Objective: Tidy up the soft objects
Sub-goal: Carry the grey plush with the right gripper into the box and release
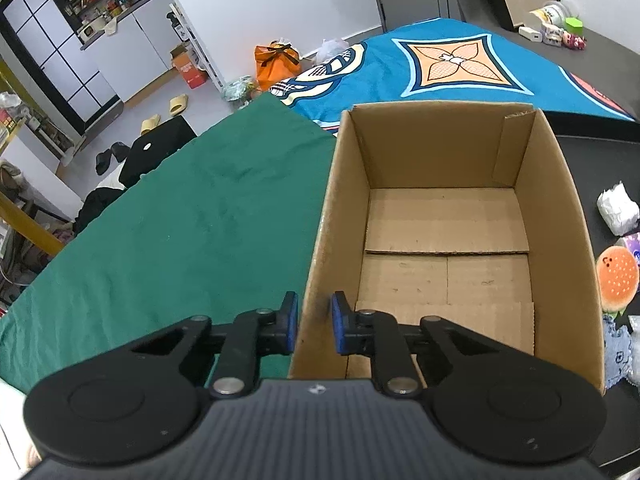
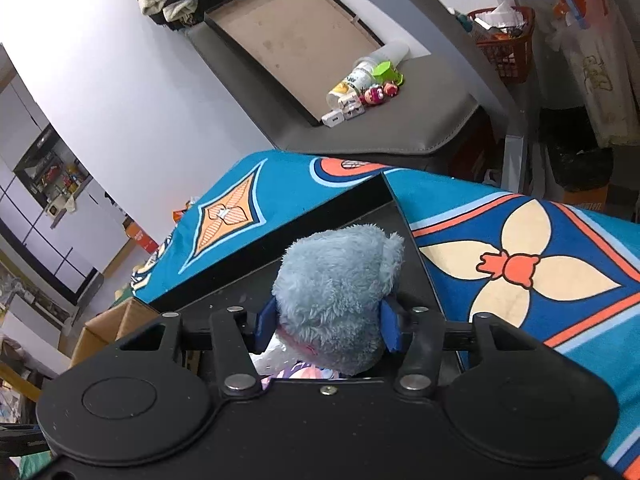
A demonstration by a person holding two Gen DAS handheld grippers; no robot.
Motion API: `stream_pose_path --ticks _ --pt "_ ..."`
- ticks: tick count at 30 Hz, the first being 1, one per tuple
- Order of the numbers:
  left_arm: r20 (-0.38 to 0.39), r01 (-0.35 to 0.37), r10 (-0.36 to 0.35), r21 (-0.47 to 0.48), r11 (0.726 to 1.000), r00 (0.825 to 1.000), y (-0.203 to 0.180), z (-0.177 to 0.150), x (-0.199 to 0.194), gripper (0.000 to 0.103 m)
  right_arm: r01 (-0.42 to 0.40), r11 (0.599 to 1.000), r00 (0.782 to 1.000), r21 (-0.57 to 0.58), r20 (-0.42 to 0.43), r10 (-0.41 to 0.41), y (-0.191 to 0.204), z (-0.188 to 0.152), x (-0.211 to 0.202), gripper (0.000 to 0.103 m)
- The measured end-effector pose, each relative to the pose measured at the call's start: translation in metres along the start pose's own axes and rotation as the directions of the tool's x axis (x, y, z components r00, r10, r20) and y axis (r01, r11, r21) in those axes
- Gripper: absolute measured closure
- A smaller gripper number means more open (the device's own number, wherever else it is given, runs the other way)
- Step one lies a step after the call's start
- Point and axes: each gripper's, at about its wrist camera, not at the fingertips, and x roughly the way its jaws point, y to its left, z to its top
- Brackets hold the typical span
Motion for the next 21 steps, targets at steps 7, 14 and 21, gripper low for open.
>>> stream_pose_path --ticks 7,14,21 --pt "0.002 0.028 -0.028 0.017 0.999 1.0 0.003 -0.003 -0.003 0.088 -0.068 0.997 0.997 -0.043 0.031 0.069 0.02 -0.001 -0.027 0.053" --pt "0.008 0.059 -0.059 0.002 0.998 0.998 0.008 -0.003 -0.006 0.088 -0.103 0.989 0.994 -0.102 0.029 0.107 0.05 0.001 -0.041 0.053" --pt "0.022 0.11 -0.11 -0.021 0.994 0.994 0.018 -0.004 -0.011 0.088 -0.147 0.981 0.989 -0.126 0.013 0.15 0.082 -0.01 -0.046 0.053"
